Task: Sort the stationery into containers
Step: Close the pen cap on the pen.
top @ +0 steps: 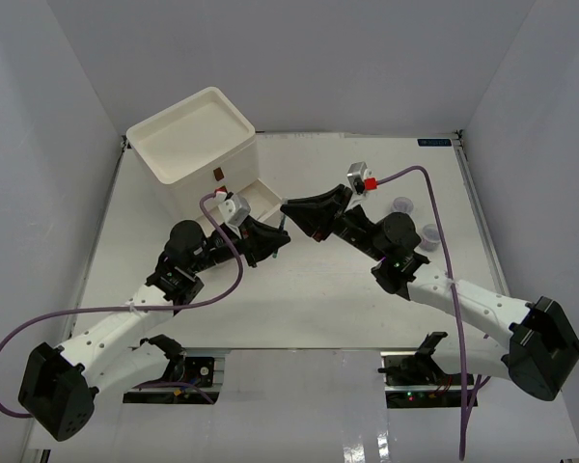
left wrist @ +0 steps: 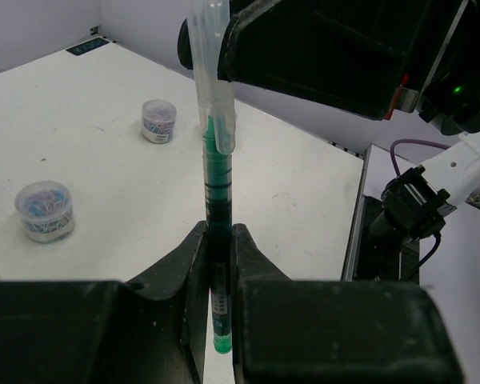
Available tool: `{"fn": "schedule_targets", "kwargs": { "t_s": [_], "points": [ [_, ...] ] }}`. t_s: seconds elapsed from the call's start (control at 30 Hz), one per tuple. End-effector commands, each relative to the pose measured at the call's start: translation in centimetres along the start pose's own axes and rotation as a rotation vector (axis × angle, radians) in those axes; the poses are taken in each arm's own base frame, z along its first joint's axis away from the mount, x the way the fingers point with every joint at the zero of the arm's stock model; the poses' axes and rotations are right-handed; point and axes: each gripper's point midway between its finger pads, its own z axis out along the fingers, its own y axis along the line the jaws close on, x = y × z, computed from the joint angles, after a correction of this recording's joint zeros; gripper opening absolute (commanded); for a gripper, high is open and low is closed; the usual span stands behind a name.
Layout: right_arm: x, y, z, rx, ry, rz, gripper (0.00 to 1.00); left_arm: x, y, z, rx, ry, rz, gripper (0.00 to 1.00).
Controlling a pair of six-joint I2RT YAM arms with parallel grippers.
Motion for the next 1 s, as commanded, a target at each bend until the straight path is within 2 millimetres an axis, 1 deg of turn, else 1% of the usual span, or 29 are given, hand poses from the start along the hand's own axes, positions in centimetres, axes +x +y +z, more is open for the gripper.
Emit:
{"fn": "schedule_targets", "kwargs": {
  "t_s": [0.0,0.33,0.37,0.4,0.47,0.63,0.97],
  "points": [
    [-0.3,0.6,0.2,-0.029,-0.033,-0.004,0.13,-2.5,-1.1,-0.5,0.039,-0.088,0.042,0.10],
    [0.3,1.0,0.3,-0.042,-0.028,0.016,0.14,-3.0,-1.1,-0.9,0.020,-0.130,0.066,0.11],
    [0.1,0.9,0.2,-0.039,-0.033,0.014,0.14,-3.2,-1.1,-1.0,0.018,-0.138,0.070,0.11],
    [0.3,0.8,0.1,-0.034,-0.029,0.015,0.14,-3.0,-1.1,-1.1,0.016,-0.138,0.070,0.11],
    [0.5,0.9,0.0,-0.034,-0.024,0.018,0.14,-3.3,-1.0,-1.2,0.010,-0.155,0.079,0.11],
    [1.3,0.5,-0.1,-0.023,0.002,0.009,0.14,-3.3,-1.0,-1.4,0.003,-0.165,0.089,0.11],
    [2.2,0.3,0.2,-0.013,0.029,0.026,0.15,-3.2,-1.1,-1.4,0.017,-0.175,0.097,0.13]
  ]
}}
